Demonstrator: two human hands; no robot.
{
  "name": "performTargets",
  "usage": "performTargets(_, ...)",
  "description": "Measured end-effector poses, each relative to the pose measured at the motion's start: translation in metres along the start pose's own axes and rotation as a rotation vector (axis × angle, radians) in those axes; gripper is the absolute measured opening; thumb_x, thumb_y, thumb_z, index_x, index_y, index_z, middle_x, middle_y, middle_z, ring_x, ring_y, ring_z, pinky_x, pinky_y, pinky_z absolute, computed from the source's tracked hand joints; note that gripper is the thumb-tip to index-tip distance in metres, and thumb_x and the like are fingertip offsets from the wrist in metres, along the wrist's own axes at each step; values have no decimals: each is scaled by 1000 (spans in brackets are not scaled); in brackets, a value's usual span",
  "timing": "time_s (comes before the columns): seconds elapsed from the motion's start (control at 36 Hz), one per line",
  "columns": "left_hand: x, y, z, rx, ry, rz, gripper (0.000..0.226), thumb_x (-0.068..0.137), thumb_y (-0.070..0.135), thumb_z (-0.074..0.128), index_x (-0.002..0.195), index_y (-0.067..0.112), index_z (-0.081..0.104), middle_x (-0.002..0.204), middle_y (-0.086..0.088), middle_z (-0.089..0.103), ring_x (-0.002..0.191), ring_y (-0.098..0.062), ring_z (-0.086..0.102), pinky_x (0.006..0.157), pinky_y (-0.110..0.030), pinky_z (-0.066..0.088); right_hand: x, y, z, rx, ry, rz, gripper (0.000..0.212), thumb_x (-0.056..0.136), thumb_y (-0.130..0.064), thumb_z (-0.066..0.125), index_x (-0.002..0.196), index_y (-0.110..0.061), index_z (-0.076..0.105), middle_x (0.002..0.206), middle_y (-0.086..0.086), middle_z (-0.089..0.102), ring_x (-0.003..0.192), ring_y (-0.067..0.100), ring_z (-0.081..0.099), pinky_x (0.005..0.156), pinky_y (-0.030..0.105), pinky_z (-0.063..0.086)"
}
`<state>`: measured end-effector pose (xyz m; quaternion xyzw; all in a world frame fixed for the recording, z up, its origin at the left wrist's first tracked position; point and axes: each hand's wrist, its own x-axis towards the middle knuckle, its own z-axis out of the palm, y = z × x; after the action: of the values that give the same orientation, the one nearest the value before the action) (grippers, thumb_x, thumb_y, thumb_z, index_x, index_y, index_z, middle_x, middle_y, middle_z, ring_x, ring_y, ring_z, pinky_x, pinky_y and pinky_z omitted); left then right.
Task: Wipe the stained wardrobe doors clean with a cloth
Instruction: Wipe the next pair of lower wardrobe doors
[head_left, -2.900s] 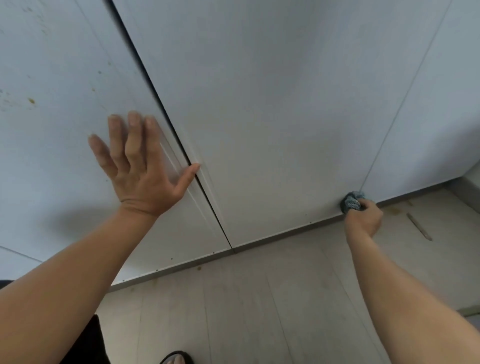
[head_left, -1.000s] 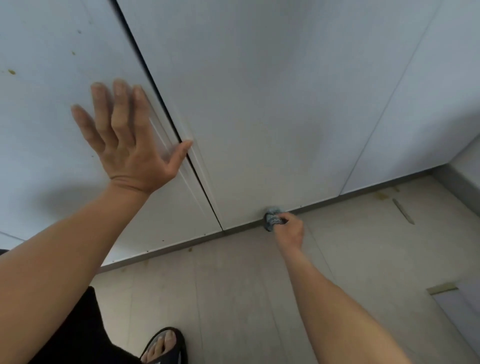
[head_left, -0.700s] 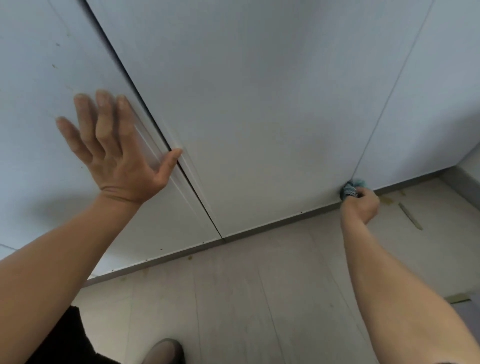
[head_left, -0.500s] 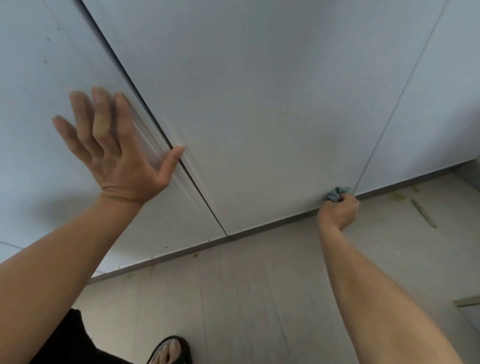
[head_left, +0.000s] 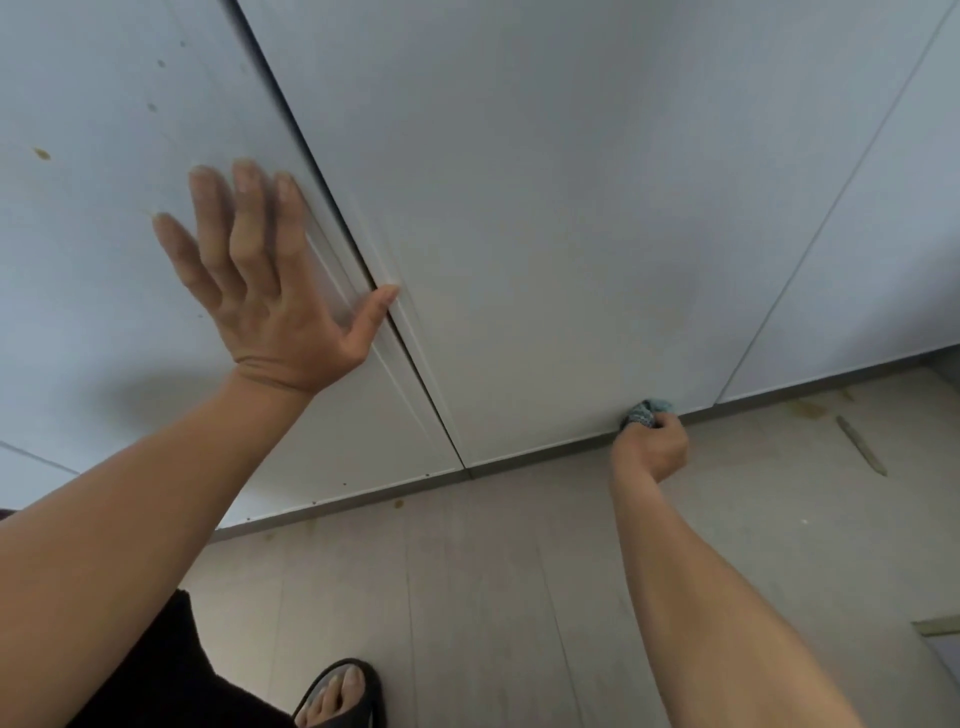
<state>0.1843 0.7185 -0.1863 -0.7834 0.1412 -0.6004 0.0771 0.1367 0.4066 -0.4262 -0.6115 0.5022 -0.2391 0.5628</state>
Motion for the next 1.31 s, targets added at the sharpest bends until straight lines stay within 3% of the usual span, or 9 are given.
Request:
performTargets(0.06, 0, 1, 0, -2, -2, 11, 105, 86, 70, 65, 154, -4, 35, 156, -24, 31, 141, -55, 28, 127, -50, -6, -45, 8, 16, 26, -62, 31, 19, 85, 3, 60, 97, -1, 73, 100, 15, 72, 92, 28, 65, 73, 18, 37)
performTargets(0.19, 1, 2, -1, -13, -5, 1, 105, 86, 70, 67, 153, -3, 35, 156, -23, 29, 141, -55, 28, 127, -50, -7, -131, 47, 37, -37, -387, -89, 18, 81, 3, 68, 92, -7, 79, 91, 10, 76, 78, 19, 62, 75, 23, 44)
performTargets(0.28, 2, 1, -2, -37, -4, -1, 104, 85, 70, 68, 153, -2, 34, 156, -20, 26, 140, -53, 27, 126, -49, -8, -122, 52, 41, 90, -283, 34, 22, 79, 4, 67, 92, -9, 79, 90, 10, 76, 80, 19, 66, 80, 32, 53)
performTargets(0.39, 3, 3, -3, -53, 4, -8, 104, 84, 70, 69, 151, -2, 37, 156, -20, 27, 140, -53, 28, 127, -48, -8, -102, 34, 40, 101, -112, 174, 24, 81, 6, 62, 99, -4, 76, 94, 13, 74, 87, 26, 66, 81, 25, 44)
performTargets(0.67, 9, 5, -11, -118, -5, 5, 99, 87, 68, 68, 152, 1, 35, 155, -19, 26, 140, -52, 27, 126, -49, -7, -190, 64, 79, 181, -442, 309, 24, 80, 10, 64, 86, -12, 73, 82, 6, 70, 76, 19, 63, 69, 27, 53)
performTargets(0.81, -8, 32, -26, -335, -6, 153, 74, 89, 46, 76, 148, 7, 52, 151, -17, 35, 160, -27, 16, 128, -53, 2, -123, 55, 29, 212, -214, 296, 21, 82, 7, 62, 99, 0, 72, 89, 9, 69, 80, 22, 62, 74, 28, 48)
performTargets(0.97, -19, 115, -15, -453, -39, 364, 61, 92, 37, 75, 146, 12, 59, 156, -8, 41, 149, -33, 35, 127, -58, 7, 49, 34, -51, 37, 86, 20, 24, 82, -3, 60, 101, -5, 73, 91, 13, 68, 88, 30, 63, 81, 29, 45)
performTargets(1.14, -30, 159, -3, -477, -36, 432, 63, 95, 31, 76, 151, 14, 53, 163, -5, 34, 159, -26, 22, 127, -57, 6, 221, 30, -135, -428, 101, -60, 35, 78, -21, 55, 105, -3, 70, 102, 27, 67, 101, 43, 60, 90, 42, 49)
performTargets(1.31, -42, 164, 8, -419, -169, 455, 64, 99, 32, 73, 156, 12, 49, 171, -4, 28, 157, -31, 28, 124, -63, 16, 305, -3, -162, -554, 17, -37, 31, 92, -8, 59, 119, 4, 64, 125, 31, 62, 117, 45, 57, 101, 45, 45)
